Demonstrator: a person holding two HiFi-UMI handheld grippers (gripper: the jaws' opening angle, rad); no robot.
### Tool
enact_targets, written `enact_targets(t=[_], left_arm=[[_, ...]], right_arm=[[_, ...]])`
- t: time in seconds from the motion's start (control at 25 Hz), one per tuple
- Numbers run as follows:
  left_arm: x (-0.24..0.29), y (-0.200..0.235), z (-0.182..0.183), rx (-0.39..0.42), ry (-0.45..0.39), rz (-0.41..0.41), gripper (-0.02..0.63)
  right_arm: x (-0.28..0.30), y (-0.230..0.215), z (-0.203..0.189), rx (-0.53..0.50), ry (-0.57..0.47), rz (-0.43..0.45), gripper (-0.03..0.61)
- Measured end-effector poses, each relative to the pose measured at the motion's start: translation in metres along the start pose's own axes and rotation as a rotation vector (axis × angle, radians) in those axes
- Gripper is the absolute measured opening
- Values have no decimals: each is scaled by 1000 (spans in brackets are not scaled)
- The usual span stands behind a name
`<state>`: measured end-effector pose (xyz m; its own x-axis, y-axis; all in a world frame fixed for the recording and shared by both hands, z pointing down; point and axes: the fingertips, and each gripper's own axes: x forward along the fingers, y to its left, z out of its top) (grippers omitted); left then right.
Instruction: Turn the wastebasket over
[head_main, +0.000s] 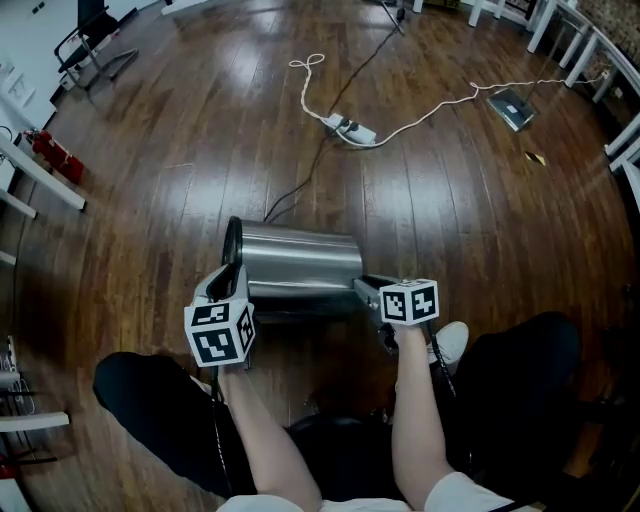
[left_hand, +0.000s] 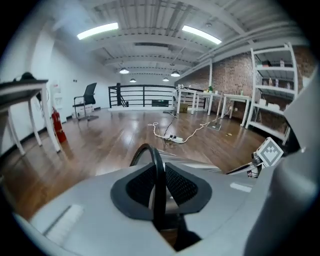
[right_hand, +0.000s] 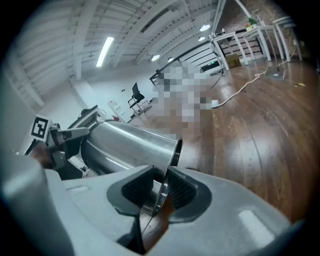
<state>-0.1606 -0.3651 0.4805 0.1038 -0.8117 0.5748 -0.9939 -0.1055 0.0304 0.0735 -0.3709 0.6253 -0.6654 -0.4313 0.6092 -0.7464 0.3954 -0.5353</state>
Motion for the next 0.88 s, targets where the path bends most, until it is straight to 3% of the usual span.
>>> enact_targets(t=[0.2, 0.28, 0.36, 0.44, 0.52, 0.64, 0.8, 0.88], left_arm=[[0, -34, 20, 282, -15, -5, 77], [9, -64, 21, 400, -24, -53, 77], [19, -100, 18, 522, -29, -113, 78], [26, -136, 12, 661, -9, -175, 78], [31, -167, 0, 790, 25, -224, 80], [44, -199, -39, 858, 92, -285, 81], [62, -201, -62, 982, -14, -187, 85], [60, -201, -59, 974, -21, -200, 86]], right_arm=[[39, -1, -37, 20, 62, -13, 69], [50, -5, -56, 22, 97, -44, 13], [53, -14, -74, 73, 117, -93, 12], [46, -23, -79, 171, 97, -121, 104], [35, -31, -74, 231, 66, -137, 112], [16, -50, -61, 241, 14, -191, 112], [4, -59, -59, 261, -28, -214, 111], [4, -52, -59, 257, -39, -199, 111]])
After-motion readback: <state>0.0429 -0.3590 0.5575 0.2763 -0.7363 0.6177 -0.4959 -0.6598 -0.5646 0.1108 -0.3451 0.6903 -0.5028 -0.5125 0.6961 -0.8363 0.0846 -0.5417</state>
